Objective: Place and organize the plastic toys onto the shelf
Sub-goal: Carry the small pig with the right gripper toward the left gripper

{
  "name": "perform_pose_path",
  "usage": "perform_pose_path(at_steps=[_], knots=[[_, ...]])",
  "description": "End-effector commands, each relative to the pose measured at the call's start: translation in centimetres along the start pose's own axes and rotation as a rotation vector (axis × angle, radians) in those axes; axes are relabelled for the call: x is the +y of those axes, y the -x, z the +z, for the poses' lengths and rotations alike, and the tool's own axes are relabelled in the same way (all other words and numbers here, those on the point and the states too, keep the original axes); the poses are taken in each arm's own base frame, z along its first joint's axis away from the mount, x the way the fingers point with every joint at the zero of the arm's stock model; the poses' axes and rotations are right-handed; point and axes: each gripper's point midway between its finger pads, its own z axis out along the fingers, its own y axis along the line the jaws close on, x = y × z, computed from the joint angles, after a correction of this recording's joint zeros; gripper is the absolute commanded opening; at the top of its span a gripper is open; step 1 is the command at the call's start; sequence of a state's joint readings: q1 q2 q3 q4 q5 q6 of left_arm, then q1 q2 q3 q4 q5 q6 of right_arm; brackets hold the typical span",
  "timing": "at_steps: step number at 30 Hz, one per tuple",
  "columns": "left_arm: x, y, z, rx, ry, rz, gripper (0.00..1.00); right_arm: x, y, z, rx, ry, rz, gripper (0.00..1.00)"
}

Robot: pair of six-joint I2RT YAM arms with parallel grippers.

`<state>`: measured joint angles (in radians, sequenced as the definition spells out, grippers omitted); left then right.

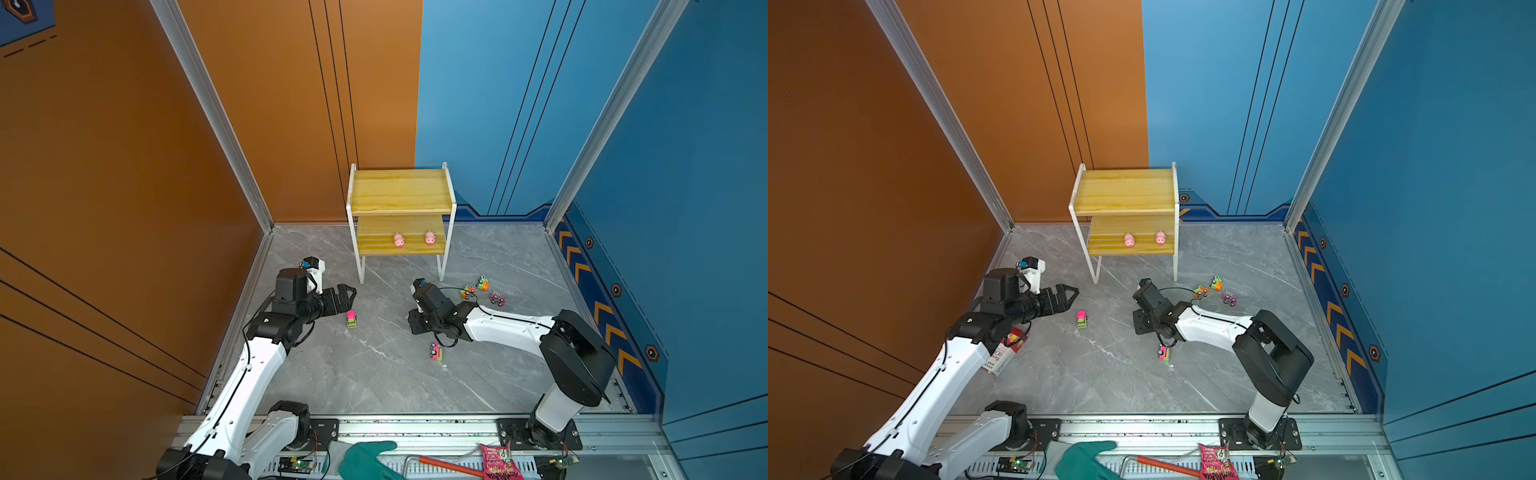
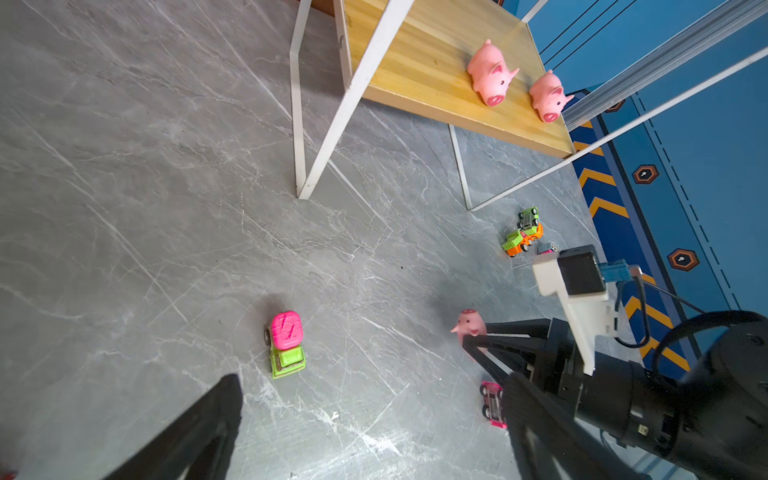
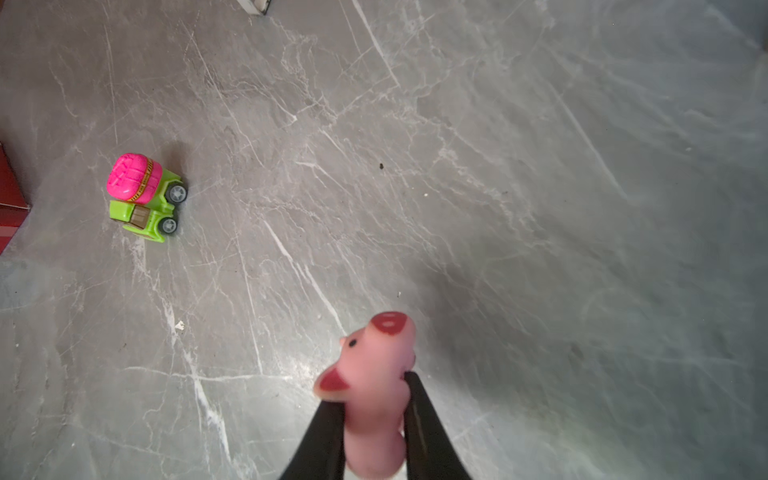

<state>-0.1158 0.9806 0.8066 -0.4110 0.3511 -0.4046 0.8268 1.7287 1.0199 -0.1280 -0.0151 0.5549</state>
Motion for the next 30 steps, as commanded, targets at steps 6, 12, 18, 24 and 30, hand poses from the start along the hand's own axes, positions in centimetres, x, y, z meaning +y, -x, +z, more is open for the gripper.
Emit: perform_pose_path(at_steps=[6, 12, 18, 24, 30], knots=[[-0.2, -0.4, 0.4, 0.013, -0.057, -0.036, 1.00, 2.5, 1.6, 3.1, 0.009, 0.092, 0.047, 0.24], [0.0, -0.6, 0.5, 0.016, -0.051, -0.037, 1.00, 1.8, 1.6, 4.4, 0.018, 0.115, 0.098, 0.26], [0.8, -0.5, 0.4, 0.009, -0.002, -0.024, 1.00, -0.5, 1.2, 4.3, 0.022, 0.071, 0.124, 0.36], [2.1, -0.9, -0.2, 0.010, 0.112, 0.028, 0.99, -3.1, 0.8, 3.5, 0.010, -0.013, 0.113, 0.49], [1.7, -1.7, -0.1, 0.032, 0.195, 0.121, 0.98, -6.2, 1.8, 1.6, -0.044, -0.067, 0.143, 0.52]])
